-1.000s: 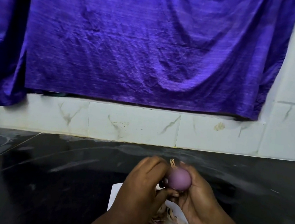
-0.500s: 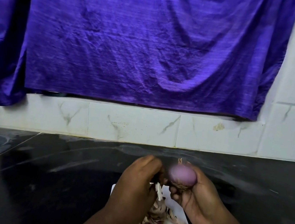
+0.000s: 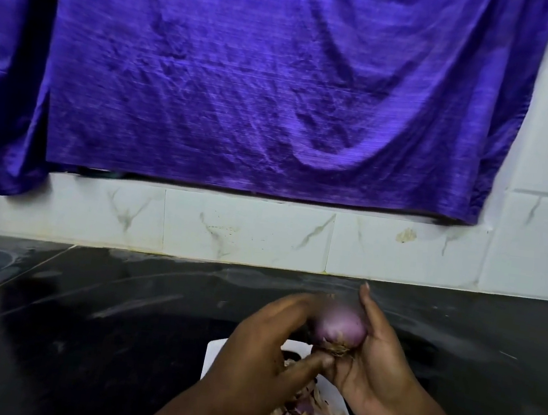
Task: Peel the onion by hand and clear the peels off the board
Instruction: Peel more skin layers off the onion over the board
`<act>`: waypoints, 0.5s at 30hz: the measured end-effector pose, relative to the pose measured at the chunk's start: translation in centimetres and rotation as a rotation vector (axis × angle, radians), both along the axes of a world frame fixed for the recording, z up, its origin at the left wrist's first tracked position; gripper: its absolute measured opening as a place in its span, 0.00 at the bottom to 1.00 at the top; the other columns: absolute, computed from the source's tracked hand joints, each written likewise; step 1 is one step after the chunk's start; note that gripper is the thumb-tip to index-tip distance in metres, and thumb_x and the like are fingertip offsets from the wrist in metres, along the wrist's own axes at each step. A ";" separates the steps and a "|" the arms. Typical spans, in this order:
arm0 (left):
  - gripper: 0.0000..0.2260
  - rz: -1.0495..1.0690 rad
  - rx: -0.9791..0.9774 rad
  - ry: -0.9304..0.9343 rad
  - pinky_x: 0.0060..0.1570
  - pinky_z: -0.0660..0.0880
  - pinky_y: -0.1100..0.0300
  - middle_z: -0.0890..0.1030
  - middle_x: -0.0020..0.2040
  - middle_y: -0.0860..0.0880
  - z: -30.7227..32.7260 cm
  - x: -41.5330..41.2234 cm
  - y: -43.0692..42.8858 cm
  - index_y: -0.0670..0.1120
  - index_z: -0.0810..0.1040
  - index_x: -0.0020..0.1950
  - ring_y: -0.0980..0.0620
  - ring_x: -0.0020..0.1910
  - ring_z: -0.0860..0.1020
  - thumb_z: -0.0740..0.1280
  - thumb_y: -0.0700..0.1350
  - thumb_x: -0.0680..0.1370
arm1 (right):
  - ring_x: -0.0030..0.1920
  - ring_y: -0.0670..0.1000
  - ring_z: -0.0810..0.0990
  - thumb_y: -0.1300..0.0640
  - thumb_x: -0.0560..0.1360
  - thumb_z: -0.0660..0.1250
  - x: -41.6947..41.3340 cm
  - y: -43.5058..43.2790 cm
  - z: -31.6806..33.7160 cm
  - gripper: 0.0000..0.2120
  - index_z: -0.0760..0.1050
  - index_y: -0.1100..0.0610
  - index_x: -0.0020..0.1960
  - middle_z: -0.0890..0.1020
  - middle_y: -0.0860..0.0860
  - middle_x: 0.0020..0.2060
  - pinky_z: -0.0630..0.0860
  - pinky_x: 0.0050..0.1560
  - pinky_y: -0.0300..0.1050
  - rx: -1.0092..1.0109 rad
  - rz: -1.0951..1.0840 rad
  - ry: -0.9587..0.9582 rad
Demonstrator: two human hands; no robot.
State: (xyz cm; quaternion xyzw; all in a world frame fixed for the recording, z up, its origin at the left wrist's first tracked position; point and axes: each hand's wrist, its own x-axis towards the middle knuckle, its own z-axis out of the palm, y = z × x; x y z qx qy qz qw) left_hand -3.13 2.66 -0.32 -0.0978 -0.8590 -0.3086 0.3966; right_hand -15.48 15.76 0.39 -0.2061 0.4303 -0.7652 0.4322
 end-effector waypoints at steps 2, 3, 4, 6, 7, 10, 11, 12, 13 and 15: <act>0.19 -0.021 0.012 0.032 0.59 0.76 0.68 0.80 0.64 0.62 -0.1 -0.2 0.1 0.53 0.80 0.66 0.58 0.64 0.79 0.78 0.48 0.77 | 0.45 0.57 0.85 0.30 0.74 0.65 0.2 0.0 0.1 0.38 0.84 0.65 0.60 0.85 0.64 0.55 0.82 0.39 0.49 0.001 0.037 0.021; 0.17 -0.008 0.026 0.061 0.57 0.78 0.64 0.81 0.61 0.60 0.0 -0.2 0.1 0.52 0.81 0.63 0.57 0.62 0.81 0.78 0.48 0.76 | 0.42 0.55 0.82 0.29 0.73 0.67 0.3 -0.1 0.0 0.38 0.84 0.65 0.59 0.86 0.63 0.52 0.80 0.38 0.48 0.013 0.043 0.041; 0.15 0.006 0.041 0.091 0.56 0.80 0.60 0.81 0.59 0.59 0.0 -0.3 0.0 0.51 0.82 0.60 0.55 0.59 0.82 0.79 0.48 0.75 | 0.38 0.53 0.80 0.28 0.72 0.68 0.3 -0.2 -0.1 0.39 0.85 0.65 0.57 0.85 0.62 0.47 0.78 0.36 0.46 0.027 0.043 0.067; 0.14 0.010 0.060 0.129 0.52 0.82 0.54 0.82 0.56 0.58 0.0 -0.3 -0.2 0.50 0.82 0.56 0.53 0.56 0.83 0.80 0.48 0.74 | 0.31 0.51 0.77 0.27 0.72 0.68 0.4 -0.4 -0.2 0.39 0.85 0.65 0.51 0.81 0.59 0.37 0.75 0.30 0.45 0.051 0.024 0.116; 0.13 0.004 0.060 0.138 0.51 0.82 0.53 0.81 0.55 0.58 0.1 -0.3 -0.2 0.49 0.82 0.55 0.53 0.56 0.83 0.80 0.48 0.74 | 0.28 0.51 0.76 0.28 0.72 0.67 0.5 -0.4 -0.2 0.37 0.85 0.65 0.49 0.80 0.59 0.34 0.74 0.28 0.44 0.056 0.015 0.125; 0.14 0.007 0.003 0.125 0.50 0.81 0.52 0.80 0.53 0.58 0.1 -0.3 -0.1 0.50 0.80 0.54 0.53 0.54 0.81 0.79 0.51 0.74 | 0.27 0.51 0.75 0.33 0.74 0.68 0.7 -0.5 0.1 0.31 0.85 0.64 0.45 0.79 0.59 0.32 0.75 0.26 0.43 0.046 -0.026 0.104; 0.14 0.019 -0.024 0.117 0.50 0.80 0.52 0.79 0.53 0.59 0.2 -0.2 0.0 0.51 0.79 0.54 0.54 0.54 0.80 0.79 0.52 0.73 | 0.26 0.51 0.75 0.36 0.73 0.69 0.7 -0.5 0.1 0.29 0.85 0.64 0.43 0.80 0.59 0.32 0.74 0.25 0.43 0.049 -0.045 0.107; 0.14 0.030 -0.045 0.108 0.49 0.80 0.52 0.78 0.53 0.60 0.2 -0.2 0.0 0.52 0.78 0.53 0.54 0.53 0.79 0.79 0.52 0.73 | 0.26 0.51 0.74 0.38 0.73 0.70 0.8 -0.5 0.2 0.26 0.85 0.63 0.41 0.79 0.58 0.31 0.73 0.25 0.43 0.052 -0.060 0.115; 0.14 0.035 -0.063 0.099 0.49 0.79 0.52 0.77 0.52 0.60 0.2 -0.3 0.0 0.52 0.77 0.53 0.54 0.53 0.79 0.79 0.52 0.73 | 0.25 0.51 0.73 0.40 0.72 0.71 0.9 -0.5 0.2 0.24 0.85 0.62 0.38 0.79 0.57 0.30 0.71 0.24 0.43 0.050 -0.072 0.120; 0.14 0.041 -0.108 0.080 0.48 0.77 0.52 0.76 0.52 0.59 0.2 -0.2 0.0 0.51 0.76 0.52 0.53 0.52 0.77 0.78 0.52 0.75 | 0.25 0.51 0.73 0.43 0.69 0.72 1.1 -0.6 0.3 0.20 0.84 0.60 0.36 0.78 0.58 0.30 0.70 0.23 0.43 0.037 -0.096 0.118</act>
